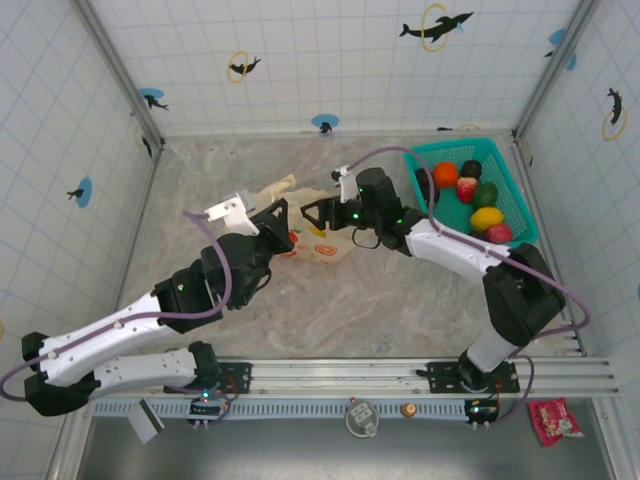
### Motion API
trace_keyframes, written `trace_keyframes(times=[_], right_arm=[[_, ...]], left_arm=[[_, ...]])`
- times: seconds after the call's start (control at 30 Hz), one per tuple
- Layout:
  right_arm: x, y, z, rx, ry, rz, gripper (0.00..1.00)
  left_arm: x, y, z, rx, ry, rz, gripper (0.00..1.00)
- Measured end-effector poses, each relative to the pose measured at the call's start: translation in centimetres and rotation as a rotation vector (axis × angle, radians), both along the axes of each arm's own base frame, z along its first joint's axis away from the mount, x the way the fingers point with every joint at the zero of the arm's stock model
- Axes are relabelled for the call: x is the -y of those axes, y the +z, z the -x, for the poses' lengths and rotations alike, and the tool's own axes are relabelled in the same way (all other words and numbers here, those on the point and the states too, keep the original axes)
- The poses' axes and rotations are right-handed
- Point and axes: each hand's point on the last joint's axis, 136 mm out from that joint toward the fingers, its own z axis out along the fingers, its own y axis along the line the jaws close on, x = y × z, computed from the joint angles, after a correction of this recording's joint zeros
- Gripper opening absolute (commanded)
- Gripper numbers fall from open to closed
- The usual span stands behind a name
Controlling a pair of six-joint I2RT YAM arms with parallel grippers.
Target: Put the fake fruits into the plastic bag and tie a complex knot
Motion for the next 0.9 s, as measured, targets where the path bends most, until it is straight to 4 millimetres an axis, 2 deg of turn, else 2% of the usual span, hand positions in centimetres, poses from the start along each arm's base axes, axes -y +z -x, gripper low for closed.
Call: trace_keyframes(times=[0.13, 0.3, 0.57, 0.67, 0.73, 0.9], right_arm=[[1.8, 2.3, 1.0, 0.03, 0.009, -0.044, 0.63], [3.6, 5.0, 1.6, 0.059, 0.024, -0.091, 0.65], [9.7, 10.1, 0.5, 0.117, -0.043, -0.195, 0.68], [12.4, 10.4, -0.2, 0.118, -0.101, -0.208, 0.67], [14.6, 10.1, -1.3, 0.106, -0.168, -0.207, 0.66], [22.4, 6.8, -5.5, 0.026, -0.448, -0.147, 0.65]], left_arm=[[0.5, -0.8, -0.2, -0.013, -0.003, -0.028, 0.0], [1.3, -1.8, -0.4, -0.03, -0.011, -0.065, 0.0], [1.6, -2.2, -0.5, -0.038, -0.016, -0.087, 0.0], [1.7, -2.1, -0.4, -0.039, -0.022, -0.087, 0.0], [1.7, -1.9, -0.4, -0.038, -0.023, -0.085, 0.0], [1.8, -1.7, -0.3, -0.033, -0.036, -0.095, 0.0]])
